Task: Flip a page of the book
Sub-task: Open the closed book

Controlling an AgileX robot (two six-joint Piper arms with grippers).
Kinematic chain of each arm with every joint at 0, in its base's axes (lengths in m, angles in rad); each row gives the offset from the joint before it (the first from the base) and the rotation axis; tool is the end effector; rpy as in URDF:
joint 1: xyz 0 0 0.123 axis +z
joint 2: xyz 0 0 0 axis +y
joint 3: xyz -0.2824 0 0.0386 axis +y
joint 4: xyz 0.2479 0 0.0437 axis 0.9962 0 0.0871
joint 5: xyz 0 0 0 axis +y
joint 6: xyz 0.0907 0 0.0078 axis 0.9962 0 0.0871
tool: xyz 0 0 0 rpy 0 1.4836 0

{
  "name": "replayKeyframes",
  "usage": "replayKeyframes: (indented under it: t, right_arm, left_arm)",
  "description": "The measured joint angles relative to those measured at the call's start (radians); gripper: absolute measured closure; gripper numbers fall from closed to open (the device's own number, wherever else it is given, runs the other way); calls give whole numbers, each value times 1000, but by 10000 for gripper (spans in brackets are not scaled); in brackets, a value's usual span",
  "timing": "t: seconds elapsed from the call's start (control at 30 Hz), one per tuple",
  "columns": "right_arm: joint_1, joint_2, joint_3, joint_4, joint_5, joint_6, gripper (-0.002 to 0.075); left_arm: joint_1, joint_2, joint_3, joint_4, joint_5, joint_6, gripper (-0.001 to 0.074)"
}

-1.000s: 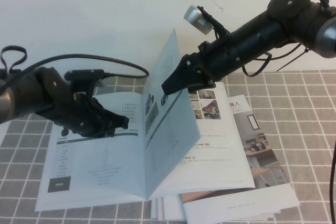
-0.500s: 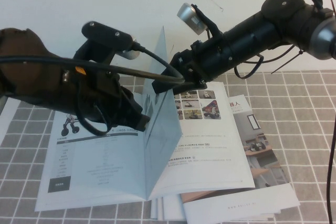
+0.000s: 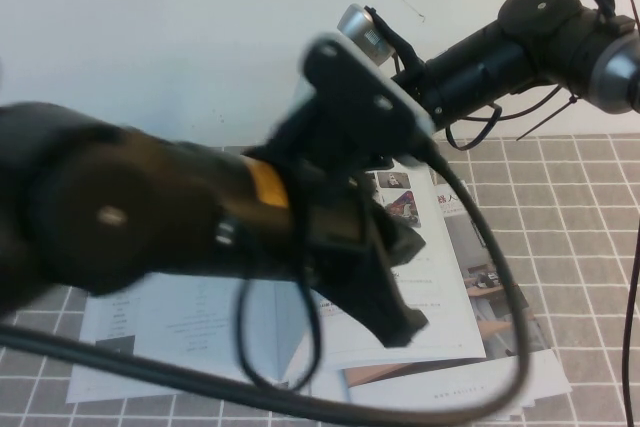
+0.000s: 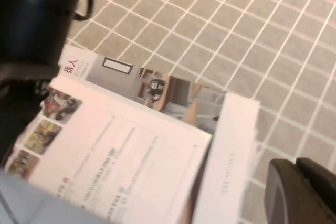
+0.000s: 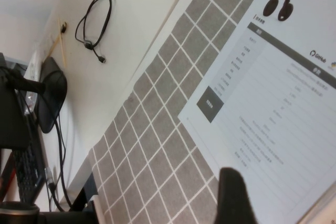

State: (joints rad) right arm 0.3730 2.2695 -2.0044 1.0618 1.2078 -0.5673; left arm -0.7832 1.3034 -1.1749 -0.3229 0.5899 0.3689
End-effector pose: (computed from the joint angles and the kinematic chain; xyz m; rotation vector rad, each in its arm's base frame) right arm 0.4257 0.2464 0.2451 -0.7813 2.4068 1.3911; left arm 0.1924 -0.2143 0.3659 1.0418 1.9677 -0.5773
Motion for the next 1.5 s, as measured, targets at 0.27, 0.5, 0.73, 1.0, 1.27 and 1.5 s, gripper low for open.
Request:
replayKeyframes:
  t: [0.27,0.5,0.73,1.0,1.27,1.5]
  right_arm:
    - [0,0,-3,2,0,0,319]
    - [0,0,-8,2,0,0,319]
    - [0,0,-86,2,1,0,319]
    - [0,-6,-168,-144,8,6,321]
    - [0,-8,-90,-449,13,45,419]
    - [0,-8,61,-432,13,-11,639]
  left_arm:
    - [-50,159,2,298,-90,-116,738]
    - [-52,228,2,503,-76,-272,738]
    - [-56,228,2,771,2,-532,738]
    - [-56,229,2,887,136,-720,738]
    - [-40,232,2,949,240,-855,738]
    - [48,237,41,875,233,-884,738]
